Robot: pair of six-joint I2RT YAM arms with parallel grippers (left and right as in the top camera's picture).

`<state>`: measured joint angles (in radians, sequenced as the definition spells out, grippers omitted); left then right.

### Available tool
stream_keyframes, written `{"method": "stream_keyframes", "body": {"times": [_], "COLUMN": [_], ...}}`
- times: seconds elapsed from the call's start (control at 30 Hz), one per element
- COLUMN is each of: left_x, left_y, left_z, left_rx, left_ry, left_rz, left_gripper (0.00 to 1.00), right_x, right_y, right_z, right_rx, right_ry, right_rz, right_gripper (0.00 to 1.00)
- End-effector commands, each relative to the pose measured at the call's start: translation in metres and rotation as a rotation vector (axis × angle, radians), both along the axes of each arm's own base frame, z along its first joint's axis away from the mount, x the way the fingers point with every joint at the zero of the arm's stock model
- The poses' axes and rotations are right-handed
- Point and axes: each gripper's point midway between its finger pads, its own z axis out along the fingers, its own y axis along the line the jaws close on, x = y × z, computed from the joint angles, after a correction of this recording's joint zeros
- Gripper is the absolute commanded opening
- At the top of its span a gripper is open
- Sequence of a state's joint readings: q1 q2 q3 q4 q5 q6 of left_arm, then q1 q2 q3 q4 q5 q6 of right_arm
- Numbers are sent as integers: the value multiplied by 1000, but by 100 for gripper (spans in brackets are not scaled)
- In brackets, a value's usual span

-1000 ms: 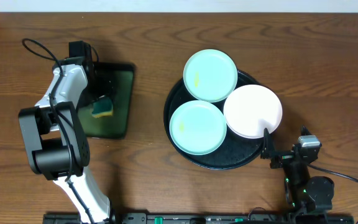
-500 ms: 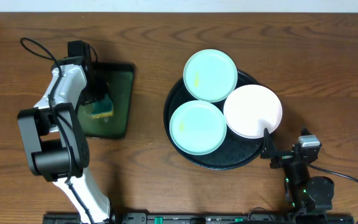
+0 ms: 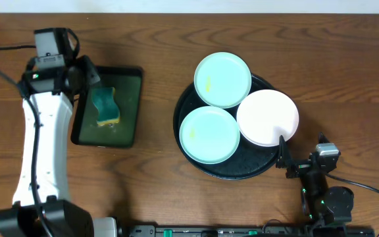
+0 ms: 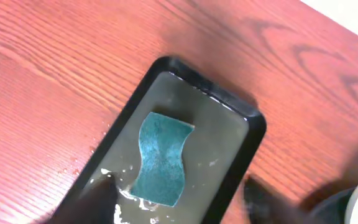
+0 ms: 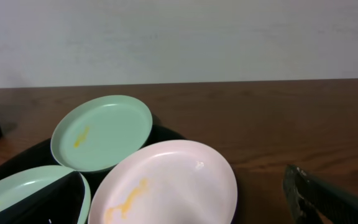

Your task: Clean dirty plates on tray and stack at the side

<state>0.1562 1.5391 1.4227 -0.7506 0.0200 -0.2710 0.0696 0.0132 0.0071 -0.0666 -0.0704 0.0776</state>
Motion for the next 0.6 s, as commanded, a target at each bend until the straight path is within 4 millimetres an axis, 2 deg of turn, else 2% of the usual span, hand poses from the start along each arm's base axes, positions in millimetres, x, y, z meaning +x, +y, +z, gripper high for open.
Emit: {"method": "stream_keyframes", "body": {"times": [0.0,0.1,0.33,0.43,0.57], "left_x": [2,2,0,-2,-2], "left_y": [2,2,1,1,1], "left_z": [-29,-63,-157,-180,-194], "left_rx": [-18,-30,-52,-55,-41], "left_ry": [71,154,389,439,467], "left_rz": [16,16,-11,-27,-73], "left_gripper": [79,82,82,82,82], "right_x": [0,0,0,0,0], "right_y": [2,2,2,2,2], "right_z": [-1,-1,-1,-1,-1], "right_rx": [-12,-13,-13,-13,-13], "right_ry": [2,2,2,2,2], "right_rz": [8,8,8,8,8], "right_gripper": [99,99,99,99,99]}}
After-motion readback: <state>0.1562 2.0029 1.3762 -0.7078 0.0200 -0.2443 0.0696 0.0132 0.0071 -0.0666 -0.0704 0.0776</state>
